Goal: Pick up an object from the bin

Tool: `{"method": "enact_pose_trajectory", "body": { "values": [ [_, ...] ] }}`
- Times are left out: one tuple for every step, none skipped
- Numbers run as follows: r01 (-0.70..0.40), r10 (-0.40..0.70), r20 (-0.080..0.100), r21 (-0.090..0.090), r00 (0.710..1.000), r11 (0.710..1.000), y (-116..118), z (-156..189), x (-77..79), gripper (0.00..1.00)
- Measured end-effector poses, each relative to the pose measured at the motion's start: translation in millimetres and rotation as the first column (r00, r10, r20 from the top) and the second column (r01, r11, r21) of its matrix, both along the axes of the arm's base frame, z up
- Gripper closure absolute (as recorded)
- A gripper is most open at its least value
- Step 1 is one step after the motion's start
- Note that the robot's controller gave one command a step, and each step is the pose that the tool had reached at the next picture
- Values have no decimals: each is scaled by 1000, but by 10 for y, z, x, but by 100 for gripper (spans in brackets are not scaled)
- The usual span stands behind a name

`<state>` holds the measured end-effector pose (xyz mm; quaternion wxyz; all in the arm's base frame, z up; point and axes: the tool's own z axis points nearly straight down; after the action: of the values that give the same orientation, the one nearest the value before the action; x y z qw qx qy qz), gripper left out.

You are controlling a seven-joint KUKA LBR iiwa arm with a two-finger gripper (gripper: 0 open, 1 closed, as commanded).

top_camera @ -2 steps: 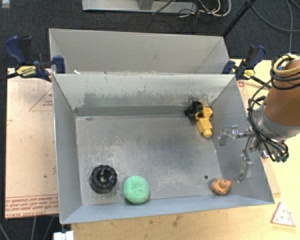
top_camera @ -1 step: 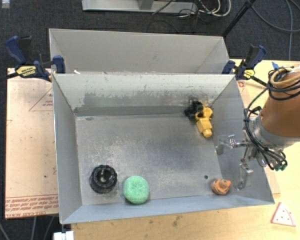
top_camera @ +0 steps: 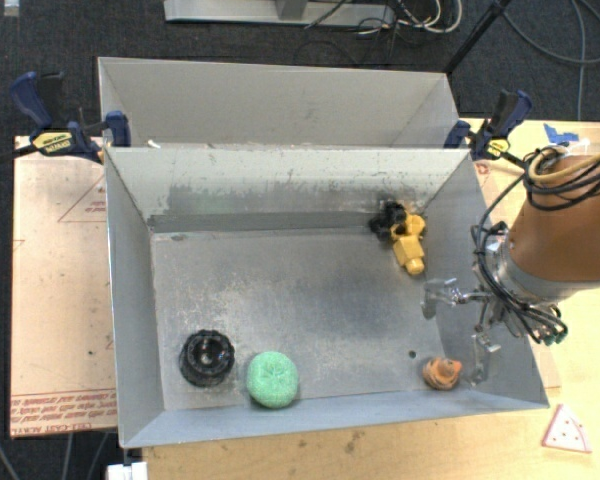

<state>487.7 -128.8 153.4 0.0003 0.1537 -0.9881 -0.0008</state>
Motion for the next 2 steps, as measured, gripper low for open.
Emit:
{"method": "enact_pose_trajectory", "body": {
  "values": [
    [-74,74,1,0,997,997,-57,-121,-59,0],
    [56,-56,1,0,998,998,-38,-248,-50,0]
  ]
}}
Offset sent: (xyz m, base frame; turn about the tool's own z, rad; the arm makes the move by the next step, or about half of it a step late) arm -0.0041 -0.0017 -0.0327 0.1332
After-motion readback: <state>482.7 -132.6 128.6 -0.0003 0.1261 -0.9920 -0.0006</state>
